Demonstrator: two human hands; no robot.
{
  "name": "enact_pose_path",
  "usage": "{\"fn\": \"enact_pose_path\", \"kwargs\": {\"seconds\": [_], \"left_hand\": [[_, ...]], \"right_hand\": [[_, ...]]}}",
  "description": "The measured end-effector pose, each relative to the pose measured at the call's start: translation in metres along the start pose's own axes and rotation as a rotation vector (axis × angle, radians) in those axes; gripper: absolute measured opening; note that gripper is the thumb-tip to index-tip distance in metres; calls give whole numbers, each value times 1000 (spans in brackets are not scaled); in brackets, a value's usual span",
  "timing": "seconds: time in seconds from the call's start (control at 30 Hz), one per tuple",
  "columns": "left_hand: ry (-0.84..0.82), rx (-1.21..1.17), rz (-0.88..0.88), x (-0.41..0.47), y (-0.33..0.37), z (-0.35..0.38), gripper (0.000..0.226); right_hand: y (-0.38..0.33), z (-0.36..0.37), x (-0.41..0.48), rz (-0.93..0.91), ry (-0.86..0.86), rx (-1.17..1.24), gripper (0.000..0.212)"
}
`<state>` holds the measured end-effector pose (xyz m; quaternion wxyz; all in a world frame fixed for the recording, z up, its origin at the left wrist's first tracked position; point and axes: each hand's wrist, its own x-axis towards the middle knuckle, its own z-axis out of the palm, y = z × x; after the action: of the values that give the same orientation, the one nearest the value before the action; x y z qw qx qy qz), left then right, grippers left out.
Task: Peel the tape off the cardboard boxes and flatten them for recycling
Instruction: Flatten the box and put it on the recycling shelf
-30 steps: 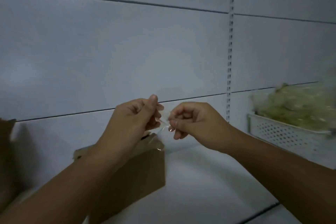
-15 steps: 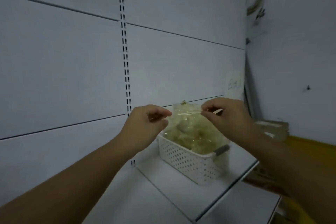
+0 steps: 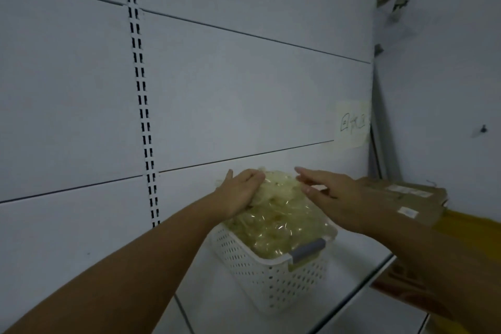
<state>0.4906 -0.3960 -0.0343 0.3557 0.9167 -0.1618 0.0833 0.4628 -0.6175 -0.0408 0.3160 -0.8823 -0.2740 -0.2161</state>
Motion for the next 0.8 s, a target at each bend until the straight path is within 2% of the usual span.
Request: {"fn": "enact_pose_path", "kwargs": {"seconds": [0.07,0.13,0.17,0.23,0.37,0.57,0.7,0.8], "left_hand": [[-34,-13,6,1,1,-6,43],[-31,-99,-16,-3,1,-13,39],[-30,-151,-24,-5,1,-15,38],[-36,-229,-25,-8,1,-21,39],[-41,-372,-5,-16,6,-30,49],[98,-365,-6,-37,14,-34,61],[237,-181,32,-59,11,-51,58],[351,-129,65,-101,3,-93,47]], "right_hand": [[-3,-7,-1,-16,173,106,39],[-9,-14,3,-63,391,72,28],[-13,-17,6,-73,448,51,22],[-24,-19,15,-93,414,-16,17],[-41,-2,23,-123,158,-325,22],[-70,14,20,-41,74,-451,38],[-109,27,22,-132,284,-481,45],[-160,60,30,-253,244,-391,39]]}}
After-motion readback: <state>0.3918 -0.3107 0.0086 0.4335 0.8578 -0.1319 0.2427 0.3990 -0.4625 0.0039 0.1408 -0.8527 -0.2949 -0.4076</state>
